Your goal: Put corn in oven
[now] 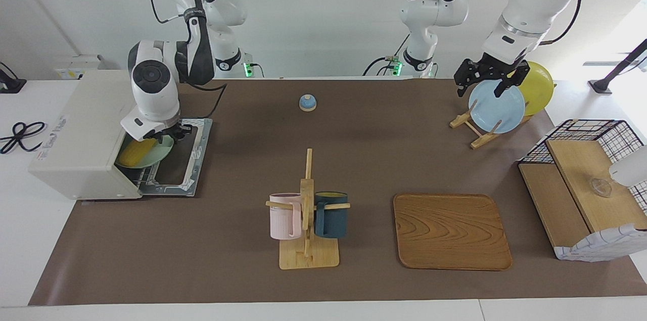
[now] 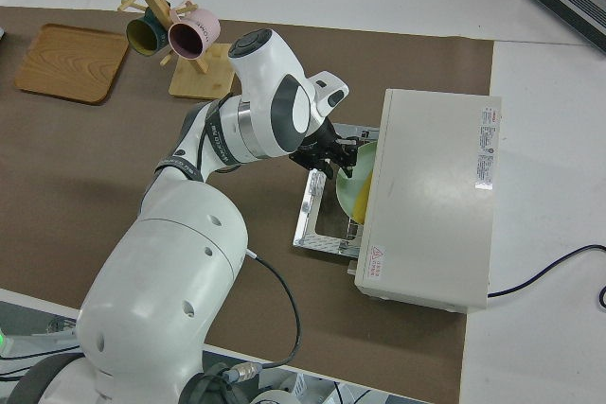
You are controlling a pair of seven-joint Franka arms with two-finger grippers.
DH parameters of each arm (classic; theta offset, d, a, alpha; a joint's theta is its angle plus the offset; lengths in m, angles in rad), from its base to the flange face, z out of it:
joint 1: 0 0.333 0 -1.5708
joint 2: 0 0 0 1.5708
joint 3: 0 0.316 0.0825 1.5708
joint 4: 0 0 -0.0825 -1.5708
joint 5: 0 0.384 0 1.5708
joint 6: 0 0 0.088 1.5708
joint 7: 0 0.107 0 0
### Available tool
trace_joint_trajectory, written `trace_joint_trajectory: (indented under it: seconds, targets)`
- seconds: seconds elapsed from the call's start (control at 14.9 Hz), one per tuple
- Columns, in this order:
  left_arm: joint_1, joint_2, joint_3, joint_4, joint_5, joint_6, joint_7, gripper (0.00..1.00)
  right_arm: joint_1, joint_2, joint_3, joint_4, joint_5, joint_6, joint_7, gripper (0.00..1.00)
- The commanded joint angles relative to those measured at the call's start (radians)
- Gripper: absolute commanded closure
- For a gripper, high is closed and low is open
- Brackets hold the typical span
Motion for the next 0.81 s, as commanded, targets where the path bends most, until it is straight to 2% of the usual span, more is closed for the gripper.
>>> trace_joint_trajectory:
  seconds: [0.0,0.07,0.13,0.34,0.61,0.74]
  targets:
    - [0.015,-0.014,-0.011,-0.011,-0.007,0.009,0.003,0.00,0.025,0.011,0.006,0.023,0.066,-0.004,-0.003,0.83]
    - [0.015,-0.014,-0.009,-0.011,-0.007,0.000,0.001,0.00,0.041,0.011,0.006,0.020,0.089,0.002,0.015,0.95]
    - [0.015,-0.014,-0.009,-0.013,-0.007,-0.002,0.001,0.00,0.047,0.011,0.008,0.014,0.103,0.007,0.040,1.00]
    - [0.041,-0.014,-0.009,-0.013,-0.007,0.000,0.001,0.00,0.153,-0.031,0.008,-0.070,0.112,0.013,0.193,1.00]
    - [0.042,-0.014,-0.009,-0.013,-0.007,-0.002,0.004,0.00,0.159,-0.086,0.006,-0.247,0.106,0.198,0.241,1.00]
    - [0.042,-0.014,-0.009,-0.013,-0.007,-0.002,0.003,0.00,0.160,-0.081,0.006,-0.295,0.095,0.243,0.311,1.00]
